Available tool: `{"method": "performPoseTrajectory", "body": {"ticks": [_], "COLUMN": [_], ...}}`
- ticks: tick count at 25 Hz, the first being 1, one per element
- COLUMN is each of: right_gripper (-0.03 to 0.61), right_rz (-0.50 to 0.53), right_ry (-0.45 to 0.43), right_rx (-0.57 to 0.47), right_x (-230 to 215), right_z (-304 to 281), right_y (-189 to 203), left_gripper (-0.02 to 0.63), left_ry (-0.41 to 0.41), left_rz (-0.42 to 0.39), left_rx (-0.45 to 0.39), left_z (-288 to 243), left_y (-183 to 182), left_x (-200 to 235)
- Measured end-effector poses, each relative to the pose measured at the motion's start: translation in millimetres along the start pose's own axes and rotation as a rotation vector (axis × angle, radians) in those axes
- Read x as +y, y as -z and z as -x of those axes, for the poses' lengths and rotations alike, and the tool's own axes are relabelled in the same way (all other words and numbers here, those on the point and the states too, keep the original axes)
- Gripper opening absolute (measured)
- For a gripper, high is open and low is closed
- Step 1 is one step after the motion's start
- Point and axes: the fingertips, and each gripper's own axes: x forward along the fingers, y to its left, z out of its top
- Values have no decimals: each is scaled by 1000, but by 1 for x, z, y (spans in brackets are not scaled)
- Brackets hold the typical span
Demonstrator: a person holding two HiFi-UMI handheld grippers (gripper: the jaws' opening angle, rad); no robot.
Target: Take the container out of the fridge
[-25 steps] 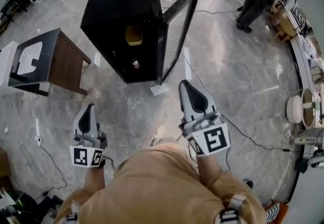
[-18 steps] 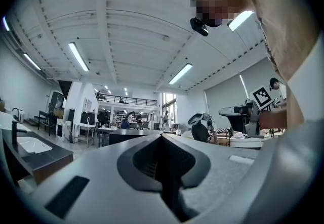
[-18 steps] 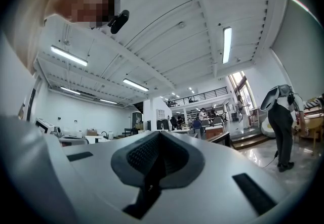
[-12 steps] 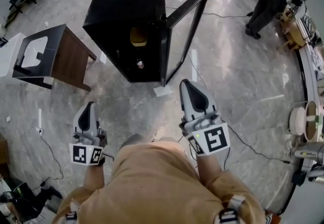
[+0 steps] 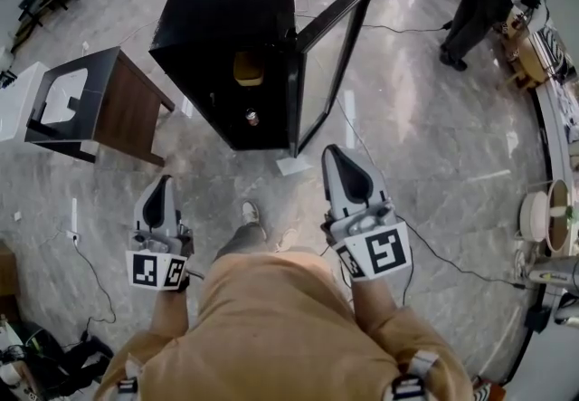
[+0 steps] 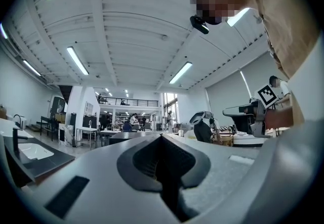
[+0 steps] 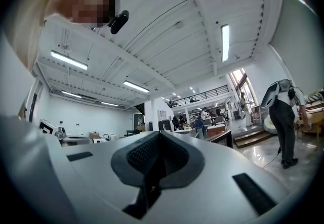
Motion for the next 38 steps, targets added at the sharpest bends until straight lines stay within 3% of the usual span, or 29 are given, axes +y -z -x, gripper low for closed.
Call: {"method": "performPoseTrajectory", "body": {"ticks": [5, 13, 20, 29, 38], "right_gripper": [0, 0, 0, 0, 0], "right_rz": [6, 45, 31, 27, 14], "right_ry": [27, 54, 53, 84, 96], "right_rx": [5, 42, 67, 114, 133], "right_x": [-5, -4, 4, 0, -1], "right_z": [-11, -44, -86, -111, -139], "right_y": [3, 7, 21, 39, 49], "left_gripper": [2, 2, 3, 52, 103], "left_ry": [44, 72, 167, 253, 373], "left_rz": [-36, -16, -50, -149, -306], "left_rx": [25, 41, 134, 187, 263], "left_z": [-21, -60, -98, -150, -202], "left_y": [8, 26, 60, 92, 137], "left_x": [9, 41, 62, 75, 71]}}
